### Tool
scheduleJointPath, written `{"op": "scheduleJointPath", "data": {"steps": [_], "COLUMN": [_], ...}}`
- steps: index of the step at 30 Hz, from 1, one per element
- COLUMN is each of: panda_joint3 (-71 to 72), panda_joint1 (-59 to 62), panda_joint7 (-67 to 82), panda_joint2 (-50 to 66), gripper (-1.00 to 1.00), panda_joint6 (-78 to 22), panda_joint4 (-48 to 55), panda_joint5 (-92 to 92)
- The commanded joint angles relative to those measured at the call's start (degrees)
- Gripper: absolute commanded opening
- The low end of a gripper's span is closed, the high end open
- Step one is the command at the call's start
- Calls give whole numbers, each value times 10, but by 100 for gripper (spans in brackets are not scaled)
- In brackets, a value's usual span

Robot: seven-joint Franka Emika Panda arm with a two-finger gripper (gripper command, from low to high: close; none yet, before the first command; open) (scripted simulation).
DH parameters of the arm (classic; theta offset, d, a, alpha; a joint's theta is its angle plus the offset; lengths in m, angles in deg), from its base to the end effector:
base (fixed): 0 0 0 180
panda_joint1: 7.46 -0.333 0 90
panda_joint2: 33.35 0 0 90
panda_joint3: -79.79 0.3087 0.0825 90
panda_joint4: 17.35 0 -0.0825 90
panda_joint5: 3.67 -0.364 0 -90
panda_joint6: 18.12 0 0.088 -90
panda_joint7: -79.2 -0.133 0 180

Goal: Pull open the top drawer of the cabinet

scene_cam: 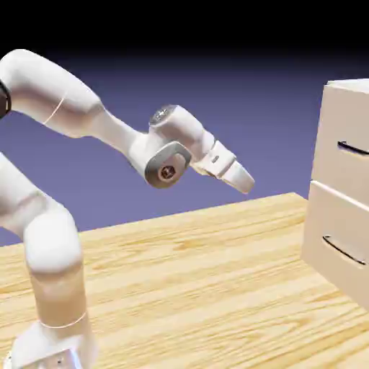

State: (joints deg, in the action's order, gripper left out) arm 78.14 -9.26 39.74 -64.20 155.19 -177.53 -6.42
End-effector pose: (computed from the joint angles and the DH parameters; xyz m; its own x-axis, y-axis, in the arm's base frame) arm 0.4020 -0.0023 0.4386 0.5403 -0.6755 0.5018 -0.4755 -0.7371 -0.4802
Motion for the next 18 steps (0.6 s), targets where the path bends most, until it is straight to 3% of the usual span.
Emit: {"op": "scheduleJointPath", "data": {"steps": [1,18], "panda_joint3": [-14,-246], "panda_joint1": [-9,-166], "panda_joint7": [25,449], "panda_joint2": [15,270], "gripper": [0,0], "panda_joint6": [-6,-104], "panda_joint4": [7,124], "panda_joint5": [-23,-411]}}
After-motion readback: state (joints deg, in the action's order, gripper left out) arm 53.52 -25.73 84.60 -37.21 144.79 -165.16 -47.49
